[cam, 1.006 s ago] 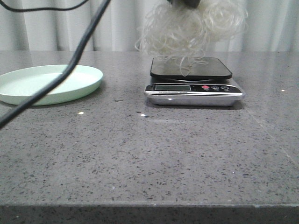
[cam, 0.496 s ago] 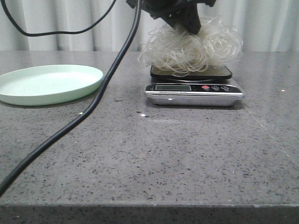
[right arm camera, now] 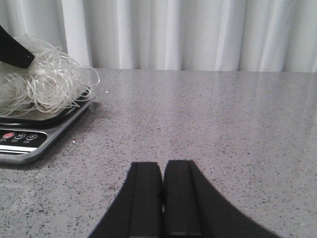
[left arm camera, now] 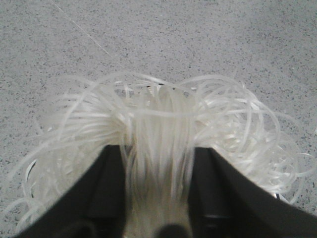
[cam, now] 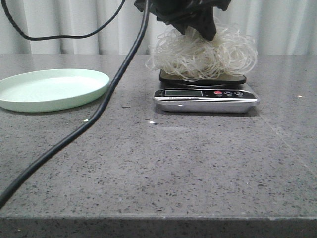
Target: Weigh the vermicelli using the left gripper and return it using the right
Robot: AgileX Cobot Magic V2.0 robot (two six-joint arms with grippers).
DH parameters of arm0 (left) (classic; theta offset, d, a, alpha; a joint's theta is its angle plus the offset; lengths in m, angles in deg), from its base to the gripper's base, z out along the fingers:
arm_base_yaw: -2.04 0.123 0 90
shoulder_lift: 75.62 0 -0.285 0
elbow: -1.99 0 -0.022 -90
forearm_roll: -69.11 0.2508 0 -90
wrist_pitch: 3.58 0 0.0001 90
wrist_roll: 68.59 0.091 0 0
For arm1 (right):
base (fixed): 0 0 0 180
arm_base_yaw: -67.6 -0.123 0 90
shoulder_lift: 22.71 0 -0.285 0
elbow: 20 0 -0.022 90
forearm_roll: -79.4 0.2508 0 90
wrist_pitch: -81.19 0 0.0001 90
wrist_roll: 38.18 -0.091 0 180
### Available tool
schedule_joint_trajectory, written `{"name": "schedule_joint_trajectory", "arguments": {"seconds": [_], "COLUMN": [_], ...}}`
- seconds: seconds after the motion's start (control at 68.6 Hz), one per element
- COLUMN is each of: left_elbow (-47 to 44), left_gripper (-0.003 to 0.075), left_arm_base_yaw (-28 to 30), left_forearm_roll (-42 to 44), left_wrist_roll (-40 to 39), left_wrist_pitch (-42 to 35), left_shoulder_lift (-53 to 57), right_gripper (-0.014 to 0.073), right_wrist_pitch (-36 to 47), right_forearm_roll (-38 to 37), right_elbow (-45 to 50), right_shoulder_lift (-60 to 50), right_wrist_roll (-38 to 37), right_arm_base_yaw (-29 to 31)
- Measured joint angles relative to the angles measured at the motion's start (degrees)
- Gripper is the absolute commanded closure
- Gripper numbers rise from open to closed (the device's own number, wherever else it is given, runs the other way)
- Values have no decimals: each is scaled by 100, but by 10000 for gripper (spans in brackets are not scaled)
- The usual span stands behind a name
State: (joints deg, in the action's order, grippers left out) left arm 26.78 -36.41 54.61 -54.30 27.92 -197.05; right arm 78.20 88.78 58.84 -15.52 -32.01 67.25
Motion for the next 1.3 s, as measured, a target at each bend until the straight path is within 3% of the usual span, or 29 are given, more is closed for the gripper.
{"name": "schedule_joint_trajectory", "arguments": {"seconds": [0.102,0.481,0.816,1.137,1.254,1.297], "left_elbow": [0,0,-181,-2212,-3210,-3665], "left_gripper": [161,164,295,307,386,451], "left_arm_base_yaw": [0,204,1189,2345,2681,2805], "left_forearm_roll": [0,2,23,279,402,527], "left_wrist_roll": [0,0,-20,-20,-20,-20], "left_wrist_pitch": [19,402,1108,803,483,361], "left_shoulder_lift": [11,1014,2268,4203,5058,5555], "right_gripper": [442,442,442,442,442,442], "right_wrist_pitch": [0,0,0,-4,-4,-4], "right_forearm_roll": [0,0,0,0,0,0], "right_elbow": [0,0,0,0,0,0], "right_shoulder_lift": [0,0,0,0,0,0], "right_wrist_roll": [0,0,0,0,0,0], "right_arm_base_yaw": [0,0,0,0,0,0]}}
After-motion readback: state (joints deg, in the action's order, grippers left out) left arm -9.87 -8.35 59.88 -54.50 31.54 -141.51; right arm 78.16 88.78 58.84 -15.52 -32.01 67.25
